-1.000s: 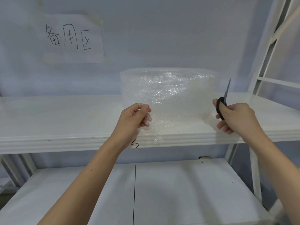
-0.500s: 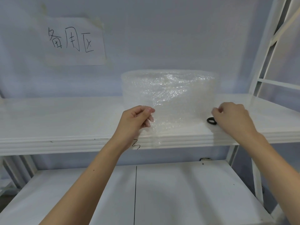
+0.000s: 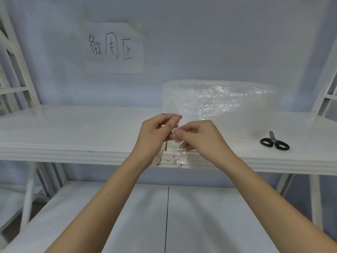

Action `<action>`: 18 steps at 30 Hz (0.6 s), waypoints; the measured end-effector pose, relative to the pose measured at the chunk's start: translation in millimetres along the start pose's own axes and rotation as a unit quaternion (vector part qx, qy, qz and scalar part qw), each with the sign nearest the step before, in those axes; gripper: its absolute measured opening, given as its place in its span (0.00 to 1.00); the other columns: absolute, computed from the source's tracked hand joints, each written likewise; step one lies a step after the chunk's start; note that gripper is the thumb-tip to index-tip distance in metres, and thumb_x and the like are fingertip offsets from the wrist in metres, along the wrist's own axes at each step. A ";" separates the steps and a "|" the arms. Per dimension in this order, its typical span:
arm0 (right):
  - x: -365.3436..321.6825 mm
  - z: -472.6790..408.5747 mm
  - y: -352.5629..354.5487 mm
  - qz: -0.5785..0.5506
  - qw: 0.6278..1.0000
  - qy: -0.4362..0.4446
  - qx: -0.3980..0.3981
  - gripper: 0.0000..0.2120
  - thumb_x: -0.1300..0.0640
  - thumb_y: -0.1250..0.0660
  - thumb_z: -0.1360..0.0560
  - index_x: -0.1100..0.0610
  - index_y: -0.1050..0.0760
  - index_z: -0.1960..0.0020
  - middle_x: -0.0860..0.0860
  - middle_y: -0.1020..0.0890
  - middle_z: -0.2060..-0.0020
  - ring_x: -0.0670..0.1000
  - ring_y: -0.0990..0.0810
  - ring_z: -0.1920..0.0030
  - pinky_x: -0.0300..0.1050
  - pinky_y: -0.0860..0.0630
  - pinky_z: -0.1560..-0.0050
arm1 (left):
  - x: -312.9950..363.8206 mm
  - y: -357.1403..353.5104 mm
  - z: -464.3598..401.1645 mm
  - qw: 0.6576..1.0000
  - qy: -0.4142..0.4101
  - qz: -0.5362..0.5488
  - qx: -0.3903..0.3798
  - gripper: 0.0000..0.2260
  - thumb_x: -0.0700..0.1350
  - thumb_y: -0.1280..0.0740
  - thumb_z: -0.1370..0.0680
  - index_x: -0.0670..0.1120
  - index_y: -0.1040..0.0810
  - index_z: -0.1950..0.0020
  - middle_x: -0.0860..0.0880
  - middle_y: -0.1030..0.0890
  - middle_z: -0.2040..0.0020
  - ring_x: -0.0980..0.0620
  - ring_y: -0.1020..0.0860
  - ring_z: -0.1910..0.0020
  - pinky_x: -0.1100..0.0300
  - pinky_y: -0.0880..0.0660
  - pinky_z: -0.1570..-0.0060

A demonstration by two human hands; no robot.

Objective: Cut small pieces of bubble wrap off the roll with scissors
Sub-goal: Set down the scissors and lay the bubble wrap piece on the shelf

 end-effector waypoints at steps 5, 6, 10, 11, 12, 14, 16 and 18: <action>2.4 -8.5 -17.9 -0.048 0.998 -0.032 0.004 0.04 0.60 0.30 0.26 0.60 0.18 0.58 0.56 0.14 0.67 0.50 0.19 0.71 0.43 0.20 0.67 | 8.1 22.5 0.5 0.998 -0.023 -0.061 -0.004 0.07 0.43 0.32 0.20 0.52 0.15 0.49 0.59 0.16 0.59 0.58 0.24 0.66 0.62 0.23 0.61; 3.3 -10.1 -20.2 -0.068 0.997 -0.039 0.004 0.05 0.59 0.30 0.26 0.61 0.18 0.57 0.56 0.15 0.68 0.51 0.20 0.71 0.43 0.20 0.68 | 8.6 24.0 1.4 0.997 -0.025 -0.068 -0.015 0.07 0.43 0.32 0.21 0.52 0.15 0.48 0.59 0.16 0.58 0.58 0.24 0.64 0.62 0.23 0.61; 15.6 -18.6 -26.9 -0.147 0.986 -0.075 0.003 0.09 0.59 0.29 0.26 0.65 0.18 0.55 0.54 0.16 0.69 0.49 0.18 0.71 0.40 0.20 0.67 | 6.7 26.3 5.2 0.993 -0.045 -0.093 -0.062 0.09 0.42 0.31 0.21 0.56 0.15 0.49 0.58 0.16 0.47 0.54 0.19 0.55 0.61 0.22 0.55; 17.9 -20.6 -30.7 -0.165 0.983 -0.081 -0.004 0.09 0.60 0.30 0.25 0.67 0.18 0.54 0.54 0.16 0.68 0.48 0.18 0.70 0.40 0.20 0.66 | 5.9 27.8 5.9 0.991 -0.051 -0.106 -0.065 0.10 0.42 0.32 0.21 0.56 0.15 0.50 0.58 0.16 0.45 0.54 0.19 0.53 0.61 0.22 0.53; 19.8 -22.0 -35.1 -0.183 0.979 -0.087 -0.015 0.09 0.61 0.31 0.25 0.68 0.19 0.53 0.55 0.15 0.67 0.48 0.17 0.68 0.39 0.19 0.64 | 4.4 29.3 6.3 0.989 -0.055 -0.119 -0.065 0.10 0.42 0.32 0.21 0.56 0.15 0.49 0.58 0.16 0.44 0.55 0.19 0.51 0.61 0.23 0.51; 22.3 -23.6 -44.1 -0.217 0.971 -0.096 -0.038 0.07 0.63 0.33 0.24 0.67 0.19 0.53 0.55 0.15 0.65 0.48 0.16 0.66 0.38 0.18 0.62 | -0.2 33.8 7.4 0.987 -0.049 -0.139 -0.063 0.10 0.42 0.34 0.19 0.55 0.16 0.47 0.60 0.16 0.43 0.59 0.19 0.50 0.63 0.24 0.50; 25.0 -23.5 -52.5 -0.252 0.960 -0.106 -0.060 0.06 0.66 0.35 0.23 0.66 0.19 0.53 0.56 0.15 0.65 0.47 0.16 0.66 0.38 0.19 0.63 | -3.8 37.5 8.1 0.984 -0.045 -0.162 -0.062 0.12 0.41 0.35 0.19 0.57 0.16 0.45 0.62 0.17 0.42 0.61 0.19 0.49 0.66 0.25 0.52; 27.5 -23.1 -58.2 -0.273 0.953 -0.113 -0.072 0.06 0.66 0.35 0.23 0.66 0.19 0.52 0.57 0.15 0.63 0.48 0.16 0.66 0.39 0.19 0.63 | -5.7 40.7 8.1 0.978 -0.049 -0.194 -0.058 0.17 0.36 0.38 0.19 0.56 0.17 0.43 0.62 0.18 0.41 0.62 0.20 0.47 0.65 0.24 0.52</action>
Point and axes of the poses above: each hand's wrist, its own z-axis away from the middle knuckle, its own y-axis out of the back of the hand, x = y × z, the point moved 10 cm from there along -z, towards the middle knuckle
